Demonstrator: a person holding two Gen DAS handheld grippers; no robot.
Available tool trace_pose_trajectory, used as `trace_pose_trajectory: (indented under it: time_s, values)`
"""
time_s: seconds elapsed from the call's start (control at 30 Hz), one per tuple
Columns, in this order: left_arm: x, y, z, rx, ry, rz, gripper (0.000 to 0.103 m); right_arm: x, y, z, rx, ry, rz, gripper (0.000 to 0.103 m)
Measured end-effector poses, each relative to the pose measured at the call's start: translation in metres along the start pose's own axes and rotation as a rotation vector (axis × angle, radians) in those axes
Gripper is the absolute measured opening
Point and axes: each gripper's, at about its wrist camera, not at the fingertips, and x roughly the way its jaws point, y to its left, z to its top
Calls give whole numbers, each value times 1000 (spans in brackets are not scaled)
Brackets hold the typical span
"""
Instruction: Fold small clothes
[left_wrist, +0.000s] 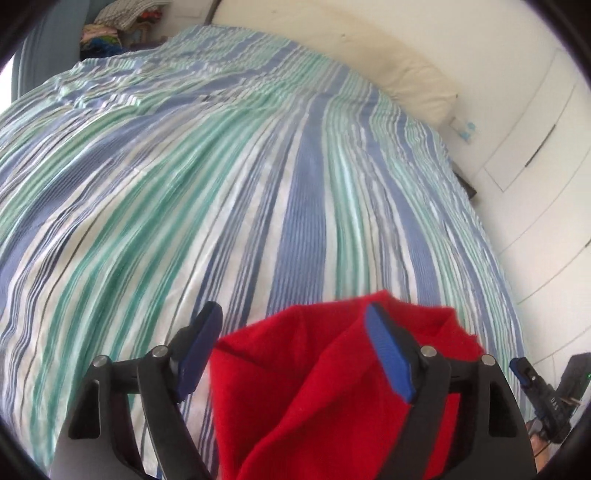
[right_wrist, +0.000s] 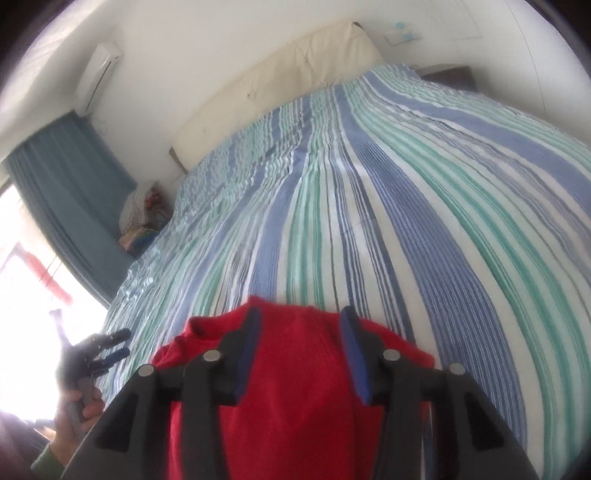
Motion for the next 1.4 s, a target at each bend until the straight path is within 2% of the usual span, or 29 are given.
trace_pose_trajectory:
  time_s: [0.03, 0.1, 0.13, 0.17, 0.23, 0.27, 0.3, 0.33, 0.4, 0.43, 0.47, 0.53, 0.63, 0.73, 0.87, 0.93, 1.03, 1.17, 1.23, 1.4]
  values:
    - [0, -6, -10, 35, 32, -54, 91, -5, 10, -6, -56, 25, 20, 45]
    - [7, -21, -33, 119, 116, -151, 92, -10, 29, -24, -154, 98, 69, 47]
    - [14, -31, -44, 172, 161, -161, 92, -10, 36, -35, -192, 136, 89, 48]
    - [22, -39, -52, 230, 188, -134, 92, -8, 42, -49, -228, 173, 102, 50]
    - [42, -44, -54, 314, 195, 2, 90, -2, 45, -74, -294, 230, 59, 51]
    - [51, -39, -46, 308, 185, 70, 87, -2, 41, -86, -307, 243, 23, 51]
    - [55, -28, -33, 258, 165, 119, 81, -1, 37, -95, -299, 255, -1, 51]
    - [55, -13, -18, 176, 138, 150, 81, -2, 28, -103, -278, 258, -25, 51]
    - [46, 21, 5, -5, 85, 178, 82, -12, 14, -113, -236, 242, -51, 51]
    - [38, 33, 11, -65, 71, 181, 82, -17, 8, -116, -218, 235, -55, 51]
    - [31, 41, 14, -89, 65, 174, 82, -23, 6, -117, -207, 230, -58, 51]
    - [15, 41, 12, -44, 51, 161, 83, -35, 8, -119, -213, 217, -73, 51]
    - [-12, 29, -14, 85, 43, 160, 87, -53, 18, -122, -246, 185, -83, 52]
    - [-42, 19, -61, 180, 50, 125, 92, -70, 31, -133, -256, 157, -79, 55]
    - [-75, -5, -132, 267, 46, 88, 97, -89, 52, -163, -280, 136, -124, 69]
    - [-81, -21, -162, 294, 48, 72, 97, -89, 64, -179, -273, 159, -154, 70]
    - [-78, -45, -196, 354, 28, 85, 99, -87, 77, -206, -266, 195, -214, 70]
    - [-46, -53, -226, 410, 50, 180, 100, -79, 79, -232, -265, 178, -323, 83]
    - [-35, -49, -233, 415, 55, 194, 103, -76, 78, -242, -287, 144, -359, 89]
    - [-31, -57, -236, 449, 50, 233, 103, -66, 76, -246, -299, 154, -386, 98]
